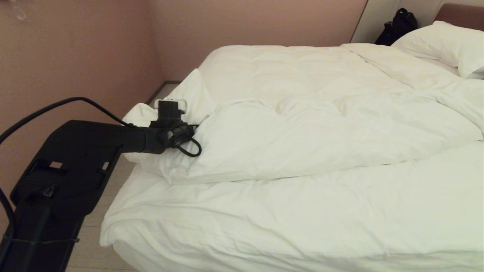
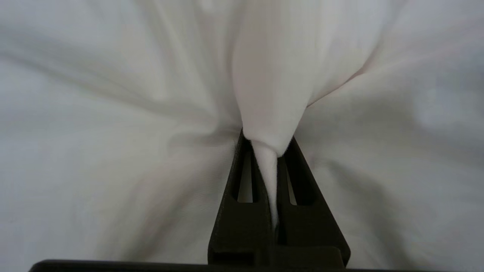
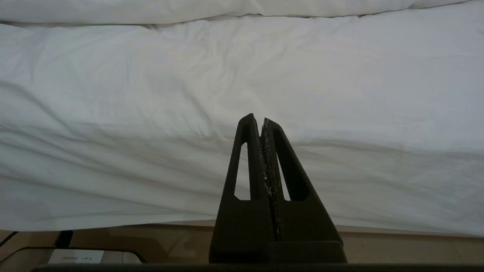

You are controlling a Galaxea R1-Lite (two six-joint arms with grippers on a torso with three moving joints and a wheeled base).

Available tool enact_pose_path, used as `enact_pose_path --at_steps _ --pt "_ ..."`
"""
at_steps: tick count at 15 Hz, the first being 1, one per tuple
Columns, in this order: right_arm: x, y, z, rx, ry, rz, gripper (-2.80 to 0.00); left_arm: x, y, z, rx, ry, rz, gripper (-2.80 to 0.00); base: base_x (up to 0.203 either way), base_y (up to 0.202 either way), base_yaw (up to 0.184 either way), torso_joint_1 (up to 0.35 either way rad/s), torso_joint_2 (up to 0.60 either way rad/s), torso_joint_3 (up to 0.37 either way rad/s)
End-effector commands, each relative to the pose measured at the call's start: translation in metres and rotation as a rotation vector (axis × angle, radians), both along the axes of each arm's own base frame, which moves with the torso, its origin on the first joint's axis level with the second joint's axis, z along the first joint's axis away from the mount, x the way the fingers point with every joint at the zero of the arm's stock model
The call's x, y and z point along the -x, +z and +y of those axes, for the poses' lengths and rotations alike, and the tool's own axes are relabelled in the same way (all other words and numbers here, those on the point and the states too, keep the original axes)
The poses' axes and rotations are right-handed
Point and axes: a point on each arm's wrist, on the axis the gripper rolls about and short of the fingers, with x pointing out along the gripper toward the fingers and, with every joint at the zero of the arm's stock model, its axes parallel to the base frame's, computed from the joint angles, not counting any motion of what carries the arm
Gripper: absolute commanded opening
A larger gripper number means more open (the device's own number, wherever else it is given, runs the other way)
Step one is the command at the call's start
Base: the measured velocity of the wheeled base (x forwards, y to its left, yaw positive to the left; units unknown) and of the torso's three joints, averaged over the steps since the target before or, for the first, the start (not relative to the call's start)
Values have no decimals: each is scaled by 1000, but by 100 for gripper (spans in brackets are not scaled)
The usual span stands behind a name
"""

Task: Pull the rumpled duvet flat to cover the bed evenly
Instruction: Flatten the corners of the folded blanket

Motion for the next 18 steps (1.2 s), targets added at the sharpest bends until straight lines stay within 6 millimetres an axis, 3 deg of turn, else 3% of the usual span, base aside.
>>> enact_pose_path --at_steps 1,6,11,14,18 --pt "0 0 0 0 1 2 -280 14 32 4 11 5 -48 -280 0 0 0 0 0 0" --pt "0 0 0 0 1 2 -280 58 69 28 4 36 -43 -280 0 0 0 0 0 0" --pt "0 0 0 0 1 2 -280 108 80 61 -19 84 6 -280 0 0 0 0 0 0" --pt "0 0 0 0 1 2 -280 154 64 66 -40 70 104 -280 0 0 0 0 0 0" --pt "0 0 0 0 1 2 -280 178 35 66 -57 55 202 -280 0 0 0 0 0 0"
